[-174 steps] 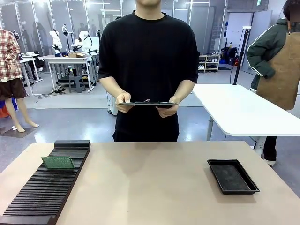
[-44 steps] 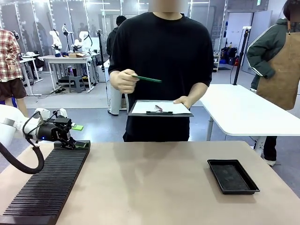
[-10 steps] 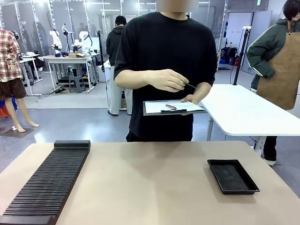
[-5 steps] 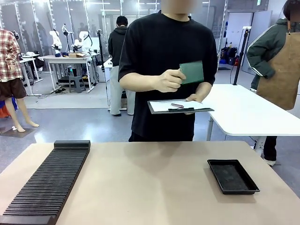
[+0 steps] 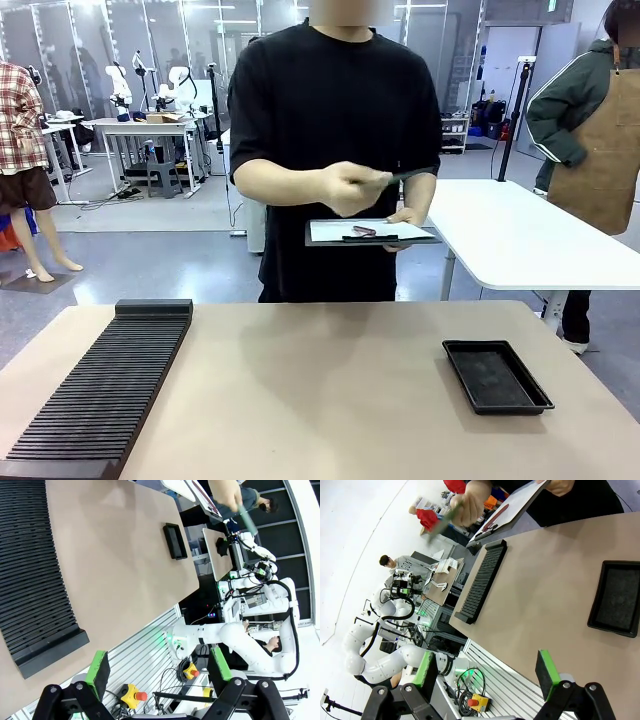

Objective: Inspect the PCB.
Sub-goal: Pick up the Blank PCB that the human is holding.

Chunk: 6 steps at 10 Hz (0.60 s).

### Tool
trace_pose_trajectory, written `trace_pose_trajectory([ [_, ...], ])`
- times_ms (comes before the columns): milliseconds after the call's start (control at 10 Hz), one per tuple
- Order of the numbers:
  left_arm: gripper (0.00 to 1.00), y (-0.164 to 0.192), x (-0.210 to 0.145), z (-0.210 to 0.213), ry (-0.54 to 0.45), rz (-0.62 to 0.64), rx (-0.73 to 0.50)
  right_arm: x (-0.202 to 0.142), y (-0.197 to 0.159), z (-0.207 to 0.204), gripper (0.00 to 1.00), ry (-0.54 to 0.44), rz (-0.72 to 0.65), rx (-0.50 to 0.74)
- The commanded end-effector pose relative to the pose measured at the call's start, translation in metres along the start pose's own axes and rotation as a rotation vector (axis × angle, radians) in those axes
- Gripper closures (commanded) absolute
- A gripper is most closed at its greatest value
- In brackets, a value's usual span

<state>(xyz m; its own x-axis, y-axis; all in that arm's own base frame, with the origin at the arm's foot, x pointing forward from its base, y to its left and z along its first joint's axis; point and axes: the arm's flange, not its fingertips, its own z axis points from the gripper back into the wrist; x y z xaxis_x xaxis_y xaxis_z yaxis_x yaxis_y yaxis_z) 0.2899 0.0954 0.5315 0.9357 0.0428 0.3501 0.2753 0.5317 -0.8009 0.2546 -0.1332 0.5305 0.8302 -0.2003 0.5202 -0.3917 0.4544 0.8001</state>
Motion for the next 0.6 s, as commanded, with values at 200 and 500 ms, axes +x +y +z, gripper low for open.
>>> trace_pose_trajectory([
  [200, 0.00, -0.001, 0.004, 0.001, 0.011, 0.002, 0.010, 0.002, 0.001, 0.001, 0.00, -0.009, 0.021, 0.009],
  [500, 0.00, -0.001, 0.004, 0.001, 0.011, 0.002, 0.010, 0.023, 0.018, -0.024, 0.00, 0.042, -0.206, -0.009],
])
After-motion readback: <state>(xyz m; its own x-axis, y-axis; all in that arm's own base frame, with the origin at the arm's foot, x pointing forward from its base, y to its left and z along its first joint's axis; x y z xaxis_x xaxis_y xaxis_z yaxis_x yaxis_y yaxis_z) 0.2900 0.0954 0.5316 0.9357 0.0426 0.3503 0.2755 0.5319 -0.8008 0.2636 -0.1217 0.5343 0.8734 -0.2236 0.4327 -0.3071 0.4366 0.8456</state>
